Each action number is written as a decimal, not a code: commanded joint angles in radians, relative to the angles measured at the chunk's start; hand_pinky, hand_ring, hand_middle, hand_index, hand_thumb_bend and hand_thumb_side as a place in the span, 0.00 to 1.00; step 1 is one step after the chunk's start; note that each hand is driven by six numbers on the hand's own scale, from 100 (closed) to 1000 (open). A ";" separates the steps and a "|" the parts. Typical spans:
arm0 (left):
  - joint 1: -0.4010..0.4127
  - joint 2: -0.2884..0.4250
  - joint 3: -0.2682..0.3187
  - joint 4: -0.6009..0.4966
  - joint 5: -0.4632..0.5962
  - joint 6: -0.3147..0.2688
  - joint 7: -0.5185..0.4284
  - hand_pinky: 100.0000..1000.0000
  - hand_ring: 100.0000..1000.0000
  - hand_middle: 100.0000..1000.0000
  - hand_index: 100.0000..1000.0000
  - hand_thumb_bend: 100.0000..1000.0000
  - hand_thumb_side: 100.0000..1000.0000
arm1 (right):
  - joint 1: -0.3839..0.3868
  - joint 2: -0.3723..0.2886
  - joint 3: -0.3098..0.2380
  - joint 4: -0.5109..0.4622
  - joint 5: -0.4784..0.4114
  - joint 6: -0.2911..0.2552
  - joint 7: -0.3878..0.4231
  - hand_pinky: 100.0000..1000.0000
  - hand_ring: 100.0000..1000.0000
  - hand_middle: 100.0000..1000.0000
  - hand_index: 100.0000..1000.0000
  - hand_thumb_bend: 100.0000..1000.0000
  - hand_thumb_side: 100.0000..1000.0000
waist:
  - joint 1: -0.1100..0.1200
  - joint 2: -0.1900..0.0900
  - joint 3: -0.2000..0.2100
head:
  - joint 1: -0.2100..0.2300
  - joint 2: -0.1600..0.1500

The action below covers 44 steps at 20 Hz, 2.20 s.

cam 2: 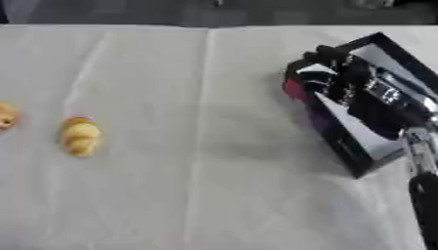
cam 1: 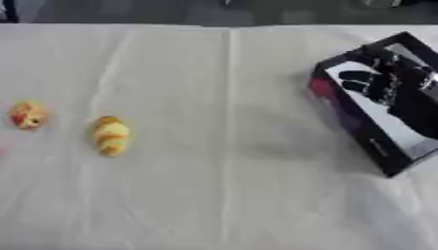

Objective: Pick up the objects with one hand, pass them to the other hand, and then place them into the box on the other side of the table.

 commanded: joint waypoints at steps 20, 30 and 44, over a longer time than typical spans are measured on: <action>-0.022 0.315 -0.056 0.117 -0.078 0.079 -0.029 0.70 0.82 0.71 0.74 0.57 0.48 | 0.006 -0.047 -0.011 -0.009 -0.003 0.002 -0.014 1.00 0.94 1.00 1.00 0.00 0.50 | 0.029 -0.027 -0.005 | 0.136 -0.001; -0.035 0.594 -0.188 0.267 -0.143 0.150 -0.308 0.78 0.86 0.76 0.80 0.64 0.44 | 0.016 -0.059 -0.009 -0.016 0.010 -0.011 -0.010 1.00 0.94 1.00 1.00 0.00 0.50 | 0.042 -0.021 -0.004 | 0.184 -0.001; -0.121 0.712 -0.287 0.475 -0.303 0.207 -0.740 0.86 0.88 0.77 0.82 0.77 0.16 | 0.021 -0.056 -0.005 -0.028 0.031 -0.032 -0.002 1.00 0.94 1.00 1.00 0.00 0.49 | 0.037 -0.004 -0.009 | 0.179 -0.001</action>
